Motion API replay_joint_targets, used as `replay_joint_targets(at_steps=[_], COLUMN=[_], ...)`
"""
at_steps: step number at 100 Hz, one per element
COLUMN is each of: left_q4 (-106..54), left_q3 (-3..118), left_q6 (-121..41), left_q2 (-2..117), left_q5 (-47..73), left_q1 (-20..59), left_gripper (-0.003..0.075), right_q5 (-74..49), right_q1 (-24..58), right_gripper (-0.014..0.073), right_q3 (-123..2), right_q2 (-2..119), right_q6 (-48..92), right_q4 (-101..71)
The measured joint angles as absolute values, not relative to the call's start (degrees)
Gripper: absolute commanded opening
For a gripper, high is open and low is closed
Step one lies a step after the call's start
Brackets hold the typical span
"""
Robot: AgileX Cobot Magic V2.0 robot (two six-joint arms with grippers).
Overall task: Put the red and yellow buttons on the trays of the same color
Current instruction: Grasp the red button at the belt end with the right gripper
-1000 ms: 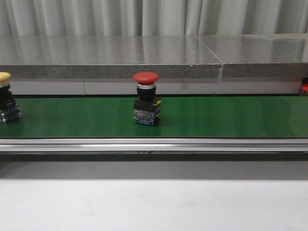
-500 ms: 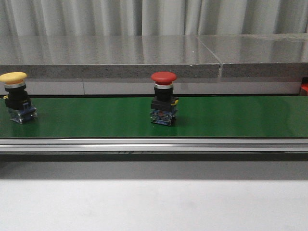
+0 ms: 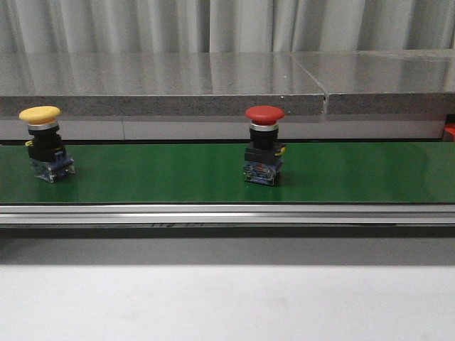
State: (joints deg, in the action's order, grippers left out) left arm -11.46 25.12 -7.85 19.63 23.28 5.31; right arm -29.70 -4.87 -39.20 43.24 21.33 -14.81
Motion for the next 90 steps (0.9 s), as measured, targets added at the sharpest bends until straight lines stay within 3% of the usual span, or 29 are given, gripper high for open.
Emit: replay_joint_targets(at_steps=[9,18,41,90], left_q4=[-11.5,-11.5,-11.5,-11.5], left_q3=[25.1,25.1,25.1,25.1], left_q6=[-7.9,-7.9,-7.9,-7.9], left_q2=[19.6,19.6,19.6,19.6], left_q5=[23.3,23.3,23.3,23.3], left_q1=[5.3,5.3,5.3,5.3], left_gripper=[-0.0019,-0.0019,-0.0019,-0.0019], right_q5=[-30.2,-30.4,-34.3,-36.3], right_q1=[-4.9,-4.9,-3.7,10.7], right_gripper=[0.0673,0.0631,0.0626,0.0626], right_q3=[-39.2,-39.2,-41.1,-52.2], right_q2=[43.2,43.2,46.7,70.9], right_q6=[21.3,21.3,21.9,24.4], right_q4=[-15.1,-16.0,-17.9,-18.2])
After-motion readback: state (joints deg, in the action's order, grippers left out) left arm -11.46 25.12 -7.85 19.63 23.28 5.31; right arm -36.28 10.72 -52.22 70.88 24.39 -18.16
